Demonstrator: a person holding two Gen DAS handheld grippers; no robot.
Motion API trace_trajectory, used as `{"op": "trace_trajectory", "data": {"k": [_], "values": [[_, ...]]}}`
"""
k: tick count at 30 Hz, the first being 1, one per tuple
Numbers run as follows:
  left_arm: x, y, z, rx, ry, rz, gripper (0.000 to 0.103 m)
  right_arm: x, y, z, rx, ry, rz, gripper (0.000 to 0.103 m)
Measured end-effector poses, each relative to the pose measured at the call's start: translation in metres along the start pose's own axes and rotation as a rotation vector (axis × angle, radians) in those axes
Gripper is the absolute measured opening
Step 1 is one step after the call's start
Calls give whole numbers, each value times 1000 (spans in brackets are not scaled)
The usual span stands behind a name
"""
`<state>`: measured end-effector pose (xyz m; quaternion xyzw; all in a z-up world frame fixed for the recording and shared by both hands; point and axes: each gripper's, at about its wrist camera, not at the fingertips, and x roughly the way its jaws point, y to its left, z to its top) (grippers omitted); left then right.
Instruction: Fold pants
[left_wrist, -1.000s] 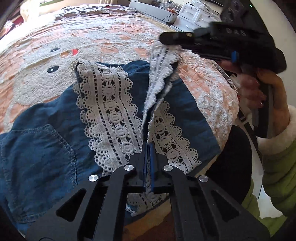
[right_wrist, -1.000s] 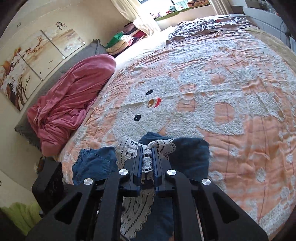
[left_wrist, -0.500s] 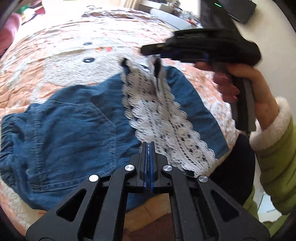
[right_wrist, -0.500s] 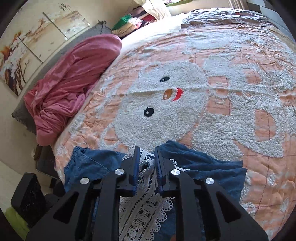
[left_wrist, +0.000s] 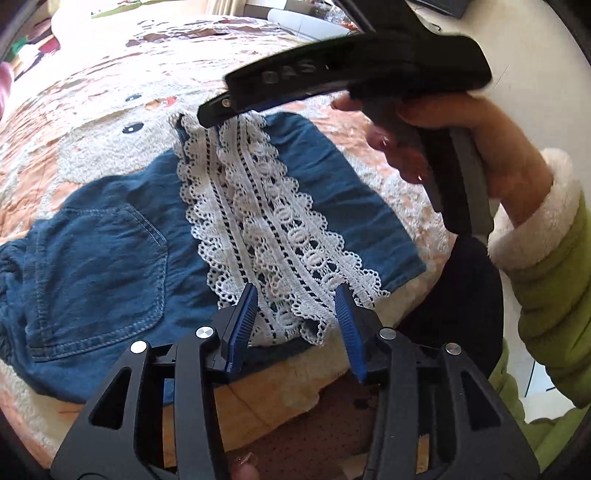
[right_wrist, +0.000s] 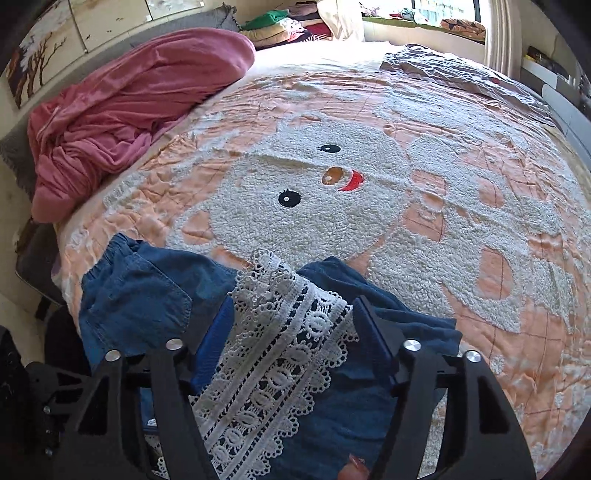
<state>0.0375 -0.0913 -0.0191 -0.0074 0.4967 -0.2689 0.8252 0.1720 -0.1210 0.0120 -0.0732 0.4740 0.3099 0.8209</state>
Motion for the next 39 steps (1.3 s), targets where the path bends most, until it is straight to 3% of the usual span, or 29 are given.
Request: {"op": "trace_trajectory", "data": {"k": [1,2,4,7,12,18,21,22,23,25,27,29,34,39], "values": [[3,-1,-1,1,5,1,36,6,-2,1,6,21,14,12],[6,-3,-1,7,5,8,36,11,-4,1,22,35,29,12],[14,-4,-1,22,15,27,10,11,-8,2,51,26,54,9],[12,-1,-1,16,6,25,2,1,-14,3,107,-9,104,8],[-16,15,3,-7,-43,42,2,-5,-18,13,133,-55,111,8],[0,26,-7,-50,20,18,3,26,-5,13,105,6,120,9],[2,22,-8,-49,22,26,5,31,-3,11,99,12,120,16],[1,22,-8,-51,22,25,6,29,-4,11,103,7,121,23],[-1,23,-7,-51,20,28,8,24,-6,11,108,-7,122,23],[-7,24,-8,-43,5,42,22,6,-11,11,111,-57,132,24],[-16,25,-9,-48,-14,42,29,-15,-16,8,104,-106,123,25],[-28,24,-8,-43,-42,55,30,-30,-21,3,82,-124,87,27],[-39,4,2,21,-102,27,32,-28,-20,-11,-26,-54,39,28],[-8,-7,8,49,-42,14,32,-3,-12,-9,-40,9,85,28]]}}
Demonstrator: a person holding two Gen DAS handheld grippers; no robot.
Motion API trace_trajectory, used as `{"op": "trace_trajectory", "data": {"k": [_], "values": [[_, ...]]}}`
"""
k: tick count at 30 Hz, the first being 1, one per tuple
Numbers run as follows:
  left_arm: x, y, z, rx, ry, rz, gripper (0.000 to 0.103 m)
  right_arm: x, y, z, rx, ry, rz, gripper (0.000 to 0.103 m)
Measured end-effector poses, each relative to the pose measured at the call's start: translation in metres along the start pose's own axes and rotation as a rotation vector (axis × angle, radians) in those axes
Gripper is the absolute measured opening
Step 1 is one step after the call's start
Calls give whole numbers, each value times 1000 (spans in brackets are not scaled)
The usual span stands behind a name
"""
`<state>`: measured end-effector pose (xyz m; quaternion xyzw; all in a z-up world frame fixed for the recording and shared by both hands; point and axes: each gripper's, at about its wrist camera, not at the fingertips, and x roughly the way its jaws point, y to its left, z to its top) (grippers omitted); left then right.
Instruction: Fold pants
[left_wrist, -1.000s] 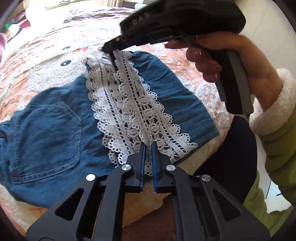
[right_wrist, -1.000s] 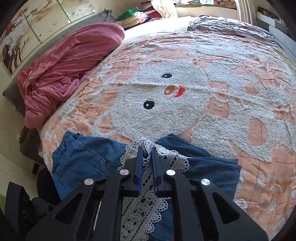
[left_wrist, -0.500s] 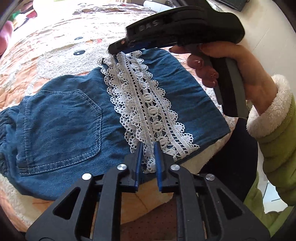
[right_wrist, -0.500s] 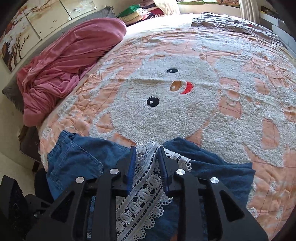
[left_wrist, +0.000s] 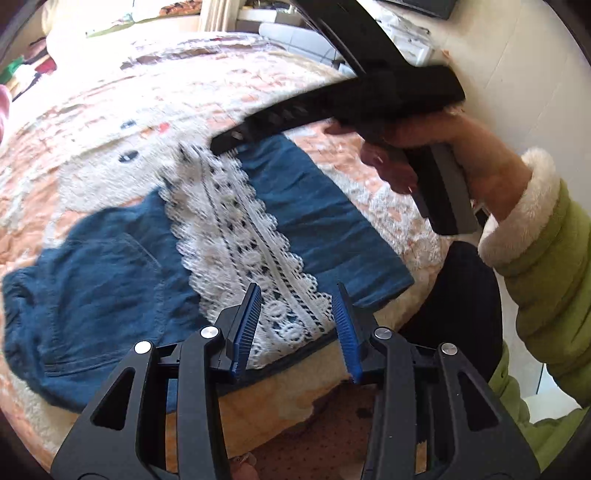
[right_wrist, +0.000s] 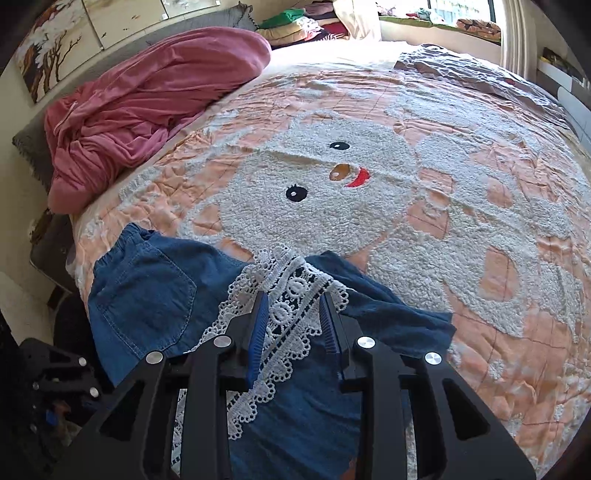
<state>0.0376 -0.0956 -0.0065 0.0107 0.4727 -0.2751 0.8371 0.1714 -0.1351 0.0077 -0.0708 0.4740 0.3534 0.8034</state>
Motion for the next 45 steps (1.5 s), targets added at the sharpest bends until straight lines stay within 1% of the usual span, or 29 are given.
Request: {"op": "trace_trajectory", "data": {"k": [2,3,6,10,14,15,16,17,18,20,21,22,25,26,28,32,33,36,39,42,45], "values": [[13,0,-3,-15,43,17,32,14,3,1,-12,41,-6,28],[18,2,-5,-19,53,20,32,22,4,1,-14,69,-11,28],[23,2,-8,-30,52,23,32,41,6,-2,-17,121,-38,28],[29,4,-11,-31,38,27,32,52,6,-6,-8,126,-50,29],[20,7,-11,-51,21,6,33,42,3,-4,10,107,-29,29],[15,8,-12,-55,13,7,37,36,2,-2,21,94,-20,33],[9,9,-12,-52,0,24,48,28,2,-1,27,73,-13,40],[2,10,-12,-48,-16,47,53,20,3,2,26,52,-9,45],[-5,13,-12,-44,-30,69,54,13,4,4,21,30,-9,49],[-19,19,-13,-49,-61,115,54,0,7,8,15,-7,-12,50],[-26,24,-13,-60,-75,134,56,-5,8,11,18,-20,-12,54],[-34,31,-14,-75,-90,157,60,-9,9,14,23,-36,-15,61],[-53,49,-19,-116,-123,223,71,-20,15,23,29,-79,1,72],[-58,57,-20,-133,-131,240,74,-22,18,26,26,-89,4,74],[-68,70,-25,-163,-143,270,87,-24,26,31,18,-99,13,79],[-82,92,-35,-200,-148,346,92,-17,44,44,-5,-107,30,83],[-84,96,-38,-213,-146,351,93,-13,49,46,-10,-102,39,84],[-88,110,-46,-243,-140,357,93,-1,64,55,-35,-83,50,88],[-88,118,-54,-266,-131,363,93,11,78,61,-64,-65,57,89],[-88,124,-60,-290,-126,357,93,21,88,64,-81,-49,73,91],[-86,131,-67,-328,-120,352,93,32,101,65,-124,-29,92,93]]}}
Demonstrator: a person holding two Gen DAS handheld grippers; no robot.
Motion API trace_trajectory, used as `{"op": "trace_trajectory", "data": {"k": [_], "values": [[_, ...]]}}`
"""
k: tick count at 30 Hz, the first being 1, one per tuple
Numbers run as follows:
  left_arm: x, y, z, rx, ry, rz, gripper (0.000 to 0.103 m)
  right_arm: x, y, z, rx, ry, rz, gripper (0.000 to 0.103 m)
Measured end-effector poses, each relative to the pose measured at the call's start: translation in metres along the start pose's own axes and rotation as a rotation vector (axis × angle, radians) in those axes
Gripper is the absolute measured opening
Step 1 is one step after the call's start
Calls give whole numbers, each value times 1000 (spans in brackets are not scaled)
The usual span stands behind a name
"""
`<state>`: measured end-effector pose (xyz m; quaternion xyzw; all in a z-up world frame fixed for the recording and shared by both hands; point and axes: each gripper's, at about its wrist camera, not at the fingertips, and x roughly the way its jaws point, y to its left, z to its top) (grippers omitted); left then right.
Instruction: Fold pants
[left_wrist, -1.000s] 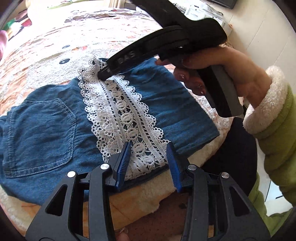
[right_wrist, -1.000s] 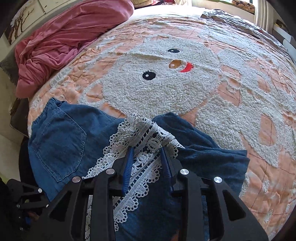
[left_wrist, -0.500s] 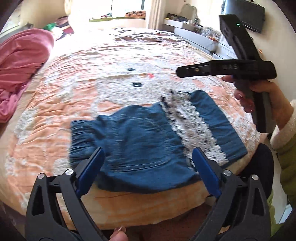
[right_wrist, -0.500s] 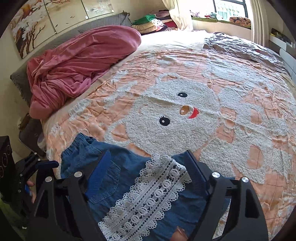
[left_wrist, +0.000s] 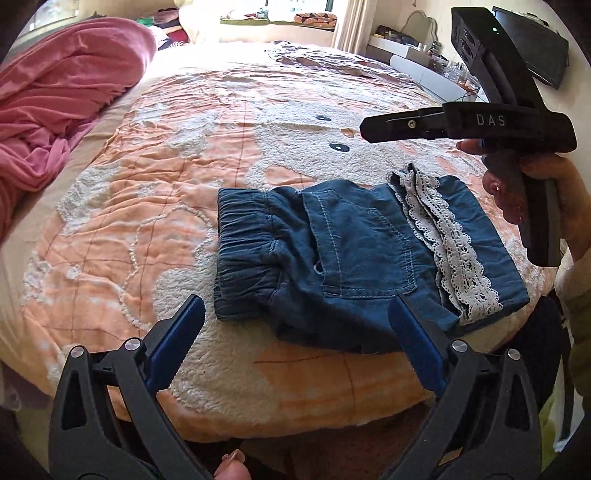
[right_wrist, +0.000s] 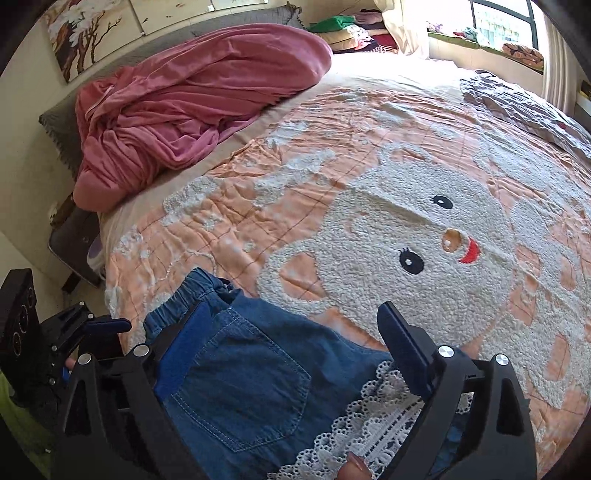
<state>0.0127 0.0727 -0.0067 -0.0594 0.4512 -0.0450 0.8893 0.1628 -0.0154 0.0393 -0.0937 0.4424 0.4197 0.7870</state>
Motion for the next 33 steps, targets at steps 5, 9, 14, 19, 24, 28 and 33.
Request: {"op": "trace_trajectory", "data": {"k": [5,9,14,19,24,28,33], "values": [[7,15,-11,-92,34,-41,93,25,25,1,-124,59,30,93],[13,20,-17,-152,60,-77,93,46,43,5,-194,105,79,93],[21,21,-18,-223,80,-142,93,75,55,14,-223,177,109,93],[32,21,-16,-323,84,-223,93,101,54,21,-186,232,176,93],[37,22,-14,-355,59,-234,93,119,56,28,-151,270,273,71],[41,21,-9,-357,50,-223,85,132,66,26,-179,314,289,48],[45,29,-8,-423,25,-221,69,134,65,24,-167,311,270,36]]}}
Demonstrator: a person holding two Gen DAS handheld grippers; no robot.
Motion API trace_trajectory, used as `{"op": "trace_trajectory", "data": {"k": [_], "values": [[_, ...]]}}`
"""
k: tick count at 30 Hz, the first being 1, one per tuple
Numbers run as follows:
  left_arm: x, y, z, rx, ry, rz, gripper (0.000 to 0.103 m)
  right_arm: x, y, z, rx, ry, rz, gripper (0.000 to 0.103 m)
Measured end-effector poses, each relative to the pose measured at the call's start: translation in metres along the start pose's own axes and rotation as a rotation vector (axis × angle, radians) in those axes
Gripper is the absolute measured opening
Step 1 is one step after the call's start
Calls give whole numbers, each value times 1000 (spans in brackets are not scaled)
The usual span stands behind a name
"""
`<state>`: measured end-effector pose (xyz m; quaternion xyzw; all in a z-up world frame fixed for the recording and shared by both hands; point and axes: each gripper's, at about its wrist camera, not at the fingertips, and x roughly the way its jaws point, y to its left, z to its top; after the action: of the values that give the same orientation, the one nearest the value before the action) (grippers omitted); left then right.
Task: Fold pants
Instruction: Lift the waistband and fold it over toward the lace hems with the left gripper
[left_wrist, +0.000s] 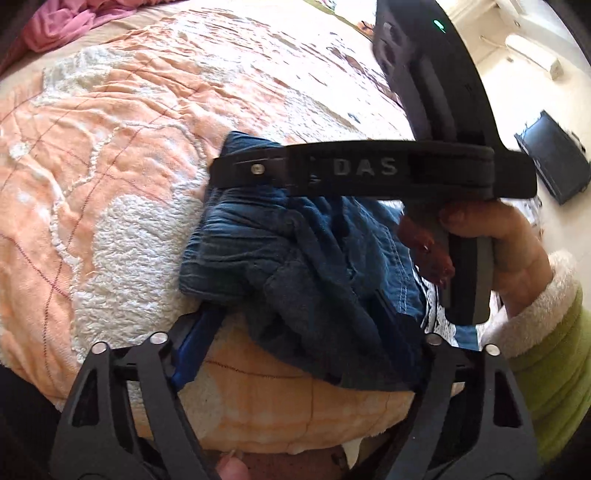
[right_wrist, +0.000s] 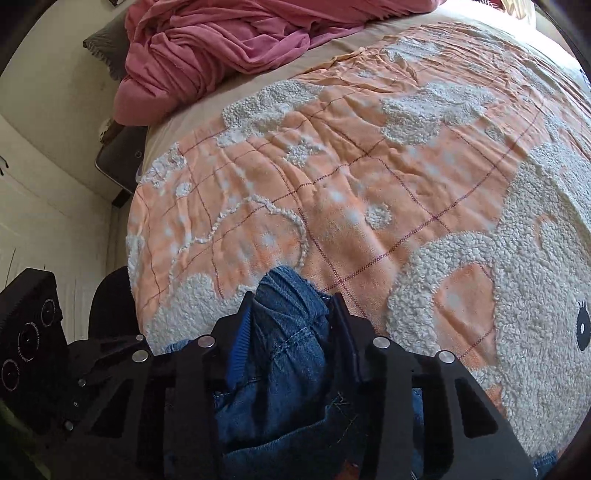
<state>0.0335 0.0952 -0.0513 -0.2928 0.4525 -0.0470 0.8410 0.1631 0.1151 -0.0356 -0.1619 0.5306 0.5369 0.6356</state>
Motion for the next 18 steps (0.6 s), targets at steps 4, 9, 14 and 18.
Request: {"op": "trace_trajectory", "data": {"k": [4,9,14,18], "values": [[1,5,3,-34,4,-36,40,-16,-5,-4,21,-59,8,29],[0,-18,4,37,-3,-25,24,-48,-2,-12,5,-139,25,29],[-2,-52,6,119,-25,-22,24,-92,-6,-31,-6,-236,29,29],[3,-87,6,203,-26,-30,24,-129,-18,-57,5,-308,16,29]]}}
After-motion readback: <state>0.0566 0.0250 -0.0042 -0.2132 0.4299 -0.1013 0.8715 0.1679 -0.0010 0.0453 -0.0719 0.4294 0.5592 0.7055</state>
